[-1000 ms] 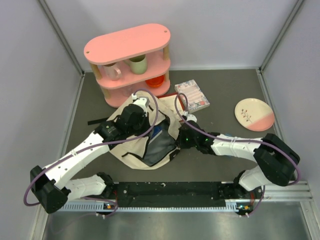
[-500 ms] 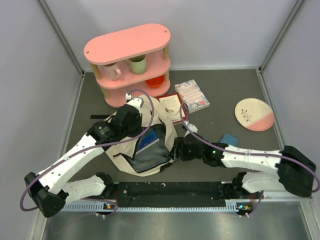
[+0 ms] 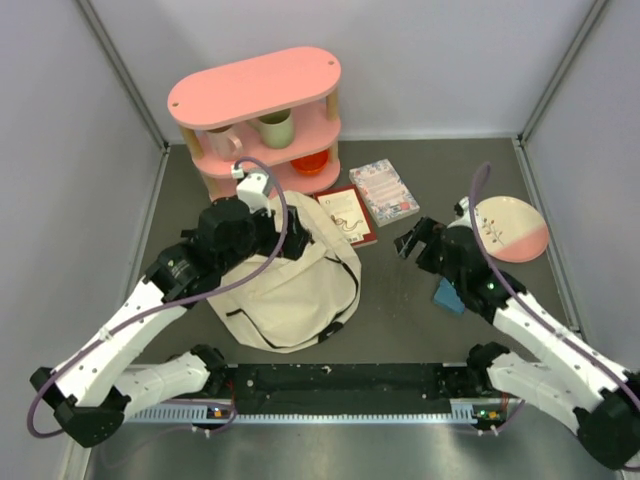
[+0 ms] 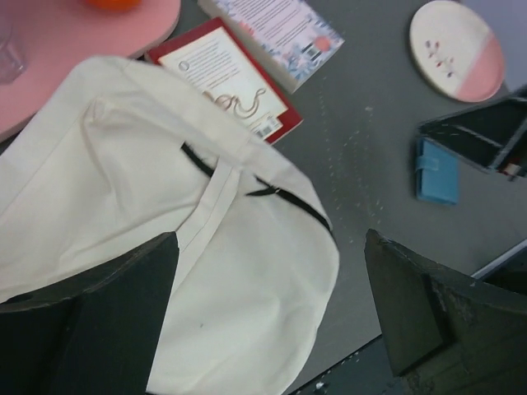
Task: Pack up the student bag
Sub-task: Adjust the student bag at the center of the board, then adjust the book at the center of the board.
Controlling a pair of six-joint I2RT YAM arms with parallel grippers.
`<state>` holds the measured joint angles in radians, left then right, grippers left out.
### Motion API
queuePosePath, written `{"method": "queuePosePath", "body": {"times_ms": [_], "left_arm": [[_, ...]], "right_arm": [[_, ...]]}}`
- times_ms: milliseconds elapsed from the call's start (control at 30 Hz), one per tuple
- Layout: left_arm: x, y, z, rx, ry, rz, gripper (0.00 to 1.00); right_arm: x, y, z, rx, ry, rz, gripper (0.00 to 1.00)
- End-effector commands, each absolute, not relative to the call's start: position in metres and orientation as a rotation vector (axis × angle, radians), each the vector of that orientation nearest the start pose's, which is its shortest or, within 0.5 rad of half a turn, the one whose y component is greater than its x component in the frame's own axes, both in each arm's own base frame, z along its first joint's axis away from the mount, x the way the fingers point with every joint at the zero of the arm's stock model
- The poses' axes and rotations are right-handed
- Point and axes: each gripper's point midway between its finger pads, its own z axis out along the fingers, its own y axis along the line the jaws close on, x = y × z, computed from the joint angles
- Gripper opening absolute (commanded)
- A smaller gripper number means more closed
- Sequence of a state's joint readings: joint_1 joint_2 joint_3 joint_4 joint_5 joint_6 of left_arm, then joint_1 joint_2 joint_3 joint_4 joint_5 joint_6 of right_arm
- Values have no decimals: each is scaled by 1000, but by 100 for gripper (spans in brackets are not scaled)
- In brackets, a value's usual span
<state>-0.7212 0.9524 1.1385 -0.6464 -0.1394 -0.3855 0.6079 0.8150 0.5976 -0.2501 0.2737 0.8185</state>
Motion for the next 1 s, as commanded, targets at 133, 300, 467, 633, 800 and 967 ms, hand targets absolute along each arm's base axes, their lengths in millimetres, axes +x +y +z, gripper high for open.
{"method": "queuePosePath", "body": {"times_ms": [133,300,467,633,800,967], "left_arm": [[292,-271,308,362,1928,-704,99],[329,-318,295,384,1952,-777,99],[367,-358,272,362,1964,-832,99],[403,-386,253,266,1975,-875,99],[435,-412,218,162,1989,-971,97],[459,-420,186,63,2027,-1010,92]], "right_arm": [[328,160,176,351,2153,689,91],[374,153,170,352,2189,655,93],[423,137,161,377,2202,559,96],[467,123,149,401,2231,528,96],[502,119,119,380,2286,577,94],[530,118,109,376,2276,625,92]]}}
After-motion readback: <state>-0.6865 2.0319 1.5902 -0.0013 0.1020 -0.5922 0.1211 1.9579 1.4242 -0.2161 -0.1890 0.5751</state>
